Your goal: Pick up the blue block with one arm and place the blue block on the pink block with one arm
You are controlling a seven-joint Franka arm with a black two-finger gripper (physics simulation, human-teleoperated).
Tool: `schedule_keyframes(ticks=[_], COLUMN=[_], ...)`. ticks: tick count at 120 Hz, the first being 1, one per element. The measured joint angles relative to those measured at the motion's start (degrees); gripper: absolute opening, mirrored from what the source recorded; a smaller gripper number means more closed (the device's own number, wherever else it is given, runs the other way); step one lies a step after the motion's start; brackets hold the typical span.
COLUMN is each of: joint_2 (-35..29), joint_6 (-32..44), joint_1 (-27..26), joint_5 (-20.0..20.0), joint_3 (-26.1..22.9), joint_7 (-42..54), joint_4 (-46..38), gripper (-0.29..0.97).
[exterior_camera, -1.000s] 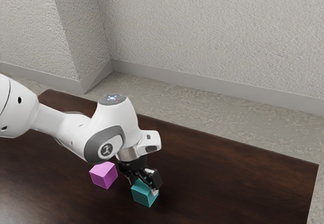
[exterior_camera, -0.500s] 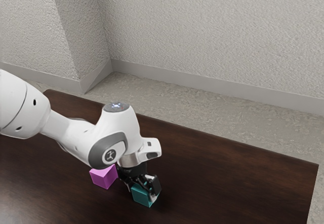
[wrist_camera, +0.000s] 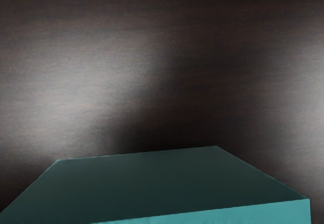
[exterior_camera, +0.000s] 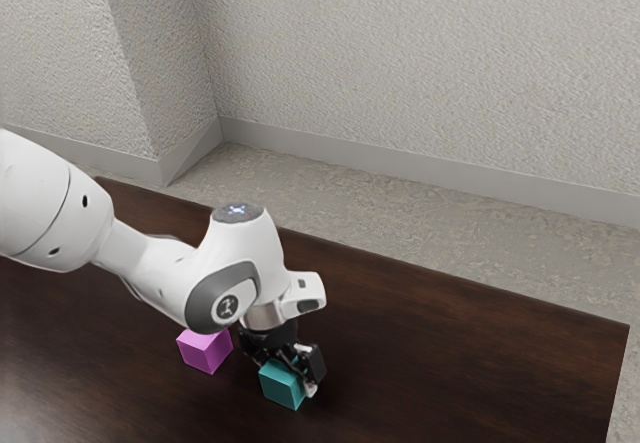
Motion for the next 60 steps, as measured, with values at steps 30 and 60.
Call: schedule_keyframes(ticks=[30, 60], joint_2=[-1.33, -3.12], joint_6=[0.48, 0.37], joint_1=[0.01, 0.02], joint_5=[3.01, 5.27], joint_3=[0.09, 0.2], joint_7=[-1.78, -4.92], joint_4=[0.01, -0.07], gripper=[0.37, 0.33])
